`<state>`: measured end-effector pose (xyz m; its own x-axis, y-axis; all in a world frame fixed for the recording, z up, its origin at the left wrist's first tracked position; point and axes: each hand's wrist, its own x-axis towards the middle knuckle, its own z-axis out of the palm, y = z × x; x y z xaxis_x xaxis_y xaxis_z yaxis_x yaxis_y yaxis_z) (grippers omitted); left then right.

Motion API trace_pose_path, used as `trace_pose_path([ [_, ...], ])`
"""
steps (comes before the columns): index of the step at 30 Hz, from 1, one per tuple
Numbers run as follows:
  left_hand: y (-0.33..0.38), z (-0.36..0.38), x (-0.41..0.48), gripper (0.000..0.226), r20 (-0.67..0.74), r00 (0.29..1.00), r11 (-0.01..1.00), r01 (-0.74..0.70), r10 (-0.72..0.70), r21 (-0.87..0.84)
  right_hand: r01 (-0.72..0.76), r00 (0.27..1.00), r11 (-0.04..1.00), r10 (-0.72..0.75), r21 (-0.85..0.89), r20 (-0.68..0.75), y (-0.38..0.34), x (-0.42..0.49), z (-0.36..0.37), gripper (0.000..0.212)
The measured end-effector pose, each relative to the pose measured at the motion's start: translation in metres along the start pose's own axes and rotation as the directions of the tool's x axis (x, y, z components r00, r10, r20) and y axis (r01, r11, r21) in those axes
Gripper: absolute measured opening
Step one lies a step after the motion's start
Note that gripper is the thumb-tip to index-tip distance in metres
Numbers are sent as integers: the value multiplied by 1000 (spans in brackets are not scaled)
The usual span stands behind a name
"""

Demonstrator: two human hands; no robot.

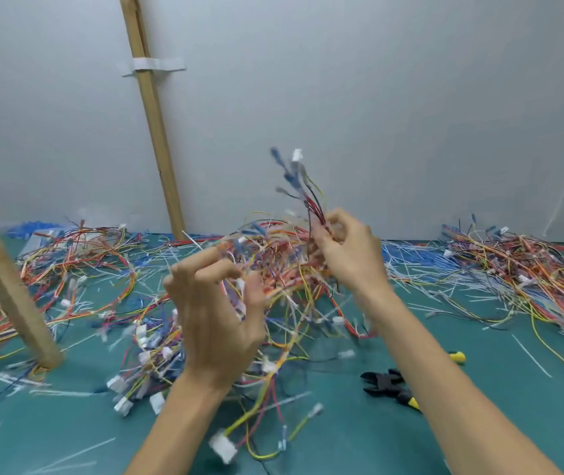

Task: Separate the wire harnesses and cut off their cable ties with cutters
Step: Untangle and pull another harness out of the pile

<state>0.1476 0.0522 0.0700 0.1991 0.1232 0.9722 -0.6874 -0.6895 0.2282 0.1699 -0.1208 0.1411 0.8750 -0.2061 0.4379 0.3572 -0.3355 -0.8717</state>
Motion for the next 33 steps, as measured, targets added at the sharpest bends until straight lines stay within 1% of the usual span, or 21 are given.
trace_pose_path([
  [1, 1, 2, -2, 18, 65, 998, 1000, 5, -5, -9, -93, 995, 992, 92, 86, 25, 1, 3, -5, 11],
  [2, 1, 4, -2, 19, 140, 990, 1000, 0, 0, 1, -80, 997, 987, 76, 138, 35, 0, 7, -11, 11],
  [4, 3, 9, -3, 20, 265, 964, 997, -40, 22, 64, 117, 993, 984, -117, 134, -8, -5, 15, -18, 8],
  [5, 5, 11, -4, 20, 316, 948, 992, -77, 41, 102, 169, 986, 975, -165, 145, -38, -6, 16, -17, 6],
  [6, 7, 13, -6, 20, 372, 926, 982, -126, 67, 138, 131, 991, 975, -122, 179, -59, -4, 14, -15, 4],
  [7, 10, 15, -10, 19, 433, 896, 968, -188, 99, 168, 30, 998, 976, -19, 216, -54, -2, 12, -14, 3],
  [9, 18, 20, -18, 19, 570, 809, 945, -281, 140, 166, -178, 984, 956, 175, 233, 34, 1, 10, -17, 4],
  [10, 23, 23, -22, 24, 631, 764, 945, -291, 137, 146, -182, 983, 957, 171, 226, 67, 1, 11, -22, 7],
  [13, 36, 32, -32, 40, 729, 680, 949, -273, 77, 155, 58, 995, 953, -80, 297, 60, -10, 18, -40, 12],
  [14, 41, 33, -34, 43, 757, 650, 945, -286, 67, 162, 100, 993, 949, -115, 299, 34, -10, 19, -41, 12],
  [16, 51, 35, -47, 44, 804, 590, 919, -354, 74, 175, 19, 1000, 963, -14, 268, -22, 0, 16, -35, 6],
  [17, 57, 37, -56, 45, 829, 555, 903, -385, 61, 191, -81, 995, 962, 94, 262, -37, 6, 15, -33, 5],
  [18, 63, 39, -63, 47, 855, 518, 888, -403, 21, 222, -176, 981, 951, 192, 256, -41, 10, 15, -35, 12],
  [19, 66, 43, -65, 48, 869, 494, 871, -410, -36, 269, -221, 971, 939, 238, 262, -33, 10, 17, -39, 16],
  [20, 67, 47, -64, 49, 870, 484, 857, -406, -92, 317, -207, 974, 943, 223, 261, -31, 7, 19, -45, 15],
  [24, 43, 55, -45, 57, 865, 470, 798, -445, -178, 406, 34, 998, 956, -15, 292, -66, -15, 23, -66, 9],
  [26, 17, 47, -38, 65, 835, 495, 728, -477, -241, 493, 79, 994, 939, -49, 335, -97, -19, 23, -70, 13],
  [28, -12, 37, -32, 62, 786, 520, 670, -456, -333, 585, 38, 998, 932, -16, 360, -64, -17, 22, -69, 10],
  [30, -32, 29, -24, 57, 746, 528, 646, -411, -406, 643, -41, 999, 947, 33, 318, 31, -7, 21, -61, 7],
  [32, -43, 22, -16, 55, 752, 486, 682, -361, -445, 636, -125, 989, 947, 96, 297, 111, 7, 20, -49, 11],
  [33, -45, 20, -15, 56, 762, 476, 735, -298, -438, 609, -181, 979, 931, 141, 318, 144, 13, 19, -44, 11],
])
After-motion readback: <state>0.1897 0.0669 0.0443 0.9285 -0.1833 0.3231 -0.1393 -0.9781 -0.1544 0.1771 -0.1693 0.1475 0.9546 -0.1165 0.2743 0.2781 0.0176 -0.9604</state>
